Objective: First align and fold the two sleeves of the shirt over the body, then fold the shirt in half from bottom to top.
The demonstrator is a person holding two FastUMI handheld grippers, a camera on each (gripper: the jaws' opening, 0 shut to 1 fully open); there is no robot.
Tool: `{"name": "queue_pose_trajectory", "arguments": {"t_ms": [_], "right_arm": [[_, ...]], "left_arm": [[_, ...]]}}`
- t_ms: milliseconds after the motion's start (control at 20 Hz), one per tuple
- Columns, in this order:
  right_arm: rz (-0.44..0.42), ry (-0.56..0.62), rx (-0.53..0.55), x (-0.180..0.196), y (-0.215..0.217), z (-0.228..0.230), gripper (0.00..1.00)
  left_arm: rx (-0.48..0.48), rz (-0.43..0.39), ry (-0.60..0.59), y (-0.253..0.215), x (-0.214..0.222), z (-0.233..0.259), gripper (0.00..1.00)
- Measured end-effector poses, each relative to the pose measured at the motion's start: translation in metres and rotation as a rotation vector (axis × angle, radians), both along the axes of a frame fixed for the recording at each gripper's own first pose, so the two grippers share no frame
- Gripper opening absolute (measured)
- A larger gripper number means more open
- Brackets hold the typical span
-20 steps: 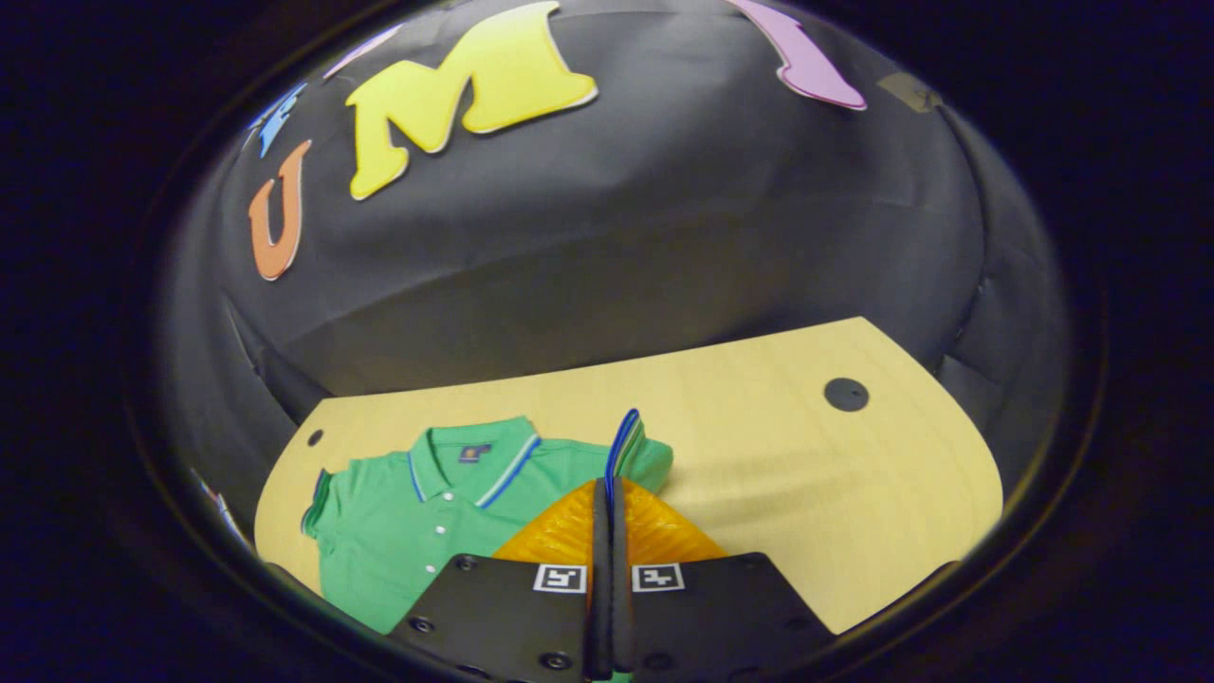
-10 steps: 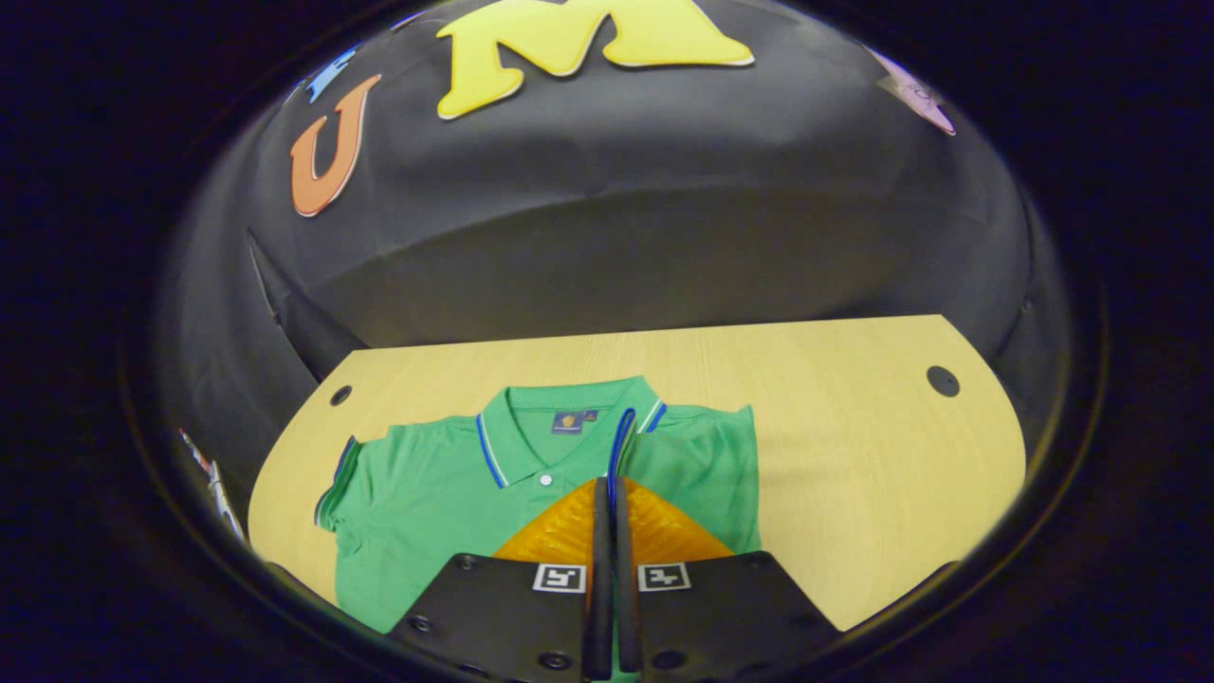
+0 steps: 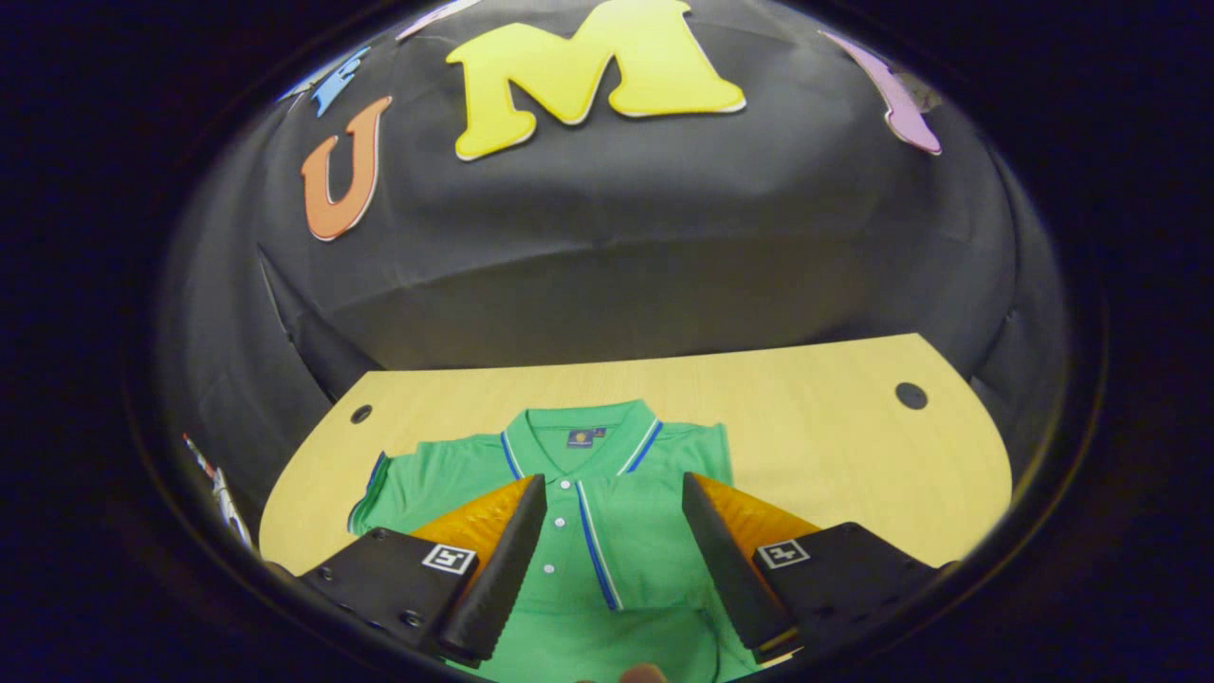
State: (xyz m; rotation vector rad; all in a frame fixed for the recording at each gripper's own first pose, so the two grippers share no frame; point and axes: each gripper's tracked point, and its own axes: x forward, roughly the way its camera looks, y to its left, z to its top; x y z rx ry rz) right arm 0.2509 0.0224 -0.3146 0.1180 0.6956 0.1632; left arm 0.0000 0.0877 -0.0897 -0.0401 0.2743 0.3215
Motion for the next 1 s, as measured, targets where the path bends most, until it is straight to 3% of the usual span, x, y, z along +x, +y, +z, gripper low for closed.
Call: {"name": "queue_pose_trajectory", "arguments": {"t_ms": [500, 650, 750, 1000], "right_arm": [[0.017, -0.123, -0.07, -0.163, -0.048, 0.126, 0.93], [0.001, -0.178, -0.139, -0.182, -0.066, 0.149, 0.91], [0.002, -0.198, -0.187, -0.187, -0.07, 0.153, 0.95], [0.018, -0.121, -0.202, -0.203, -0.064, 0.119, 0.96]], "left_arm": [[-0.071, -0.176, 0.011, -0.003, 0.082, -0.066, 1.0], [-0.071, -0.182, 0.047, 0.01, 0.115, -0.098, 1.0], [-0.089, -0.182, 0.081, 0.013, 0.134, -0.124, 1.0], [-0.08, -0.195, 0.174, 0.027, 0.175, -0.193, 1.0]]}}
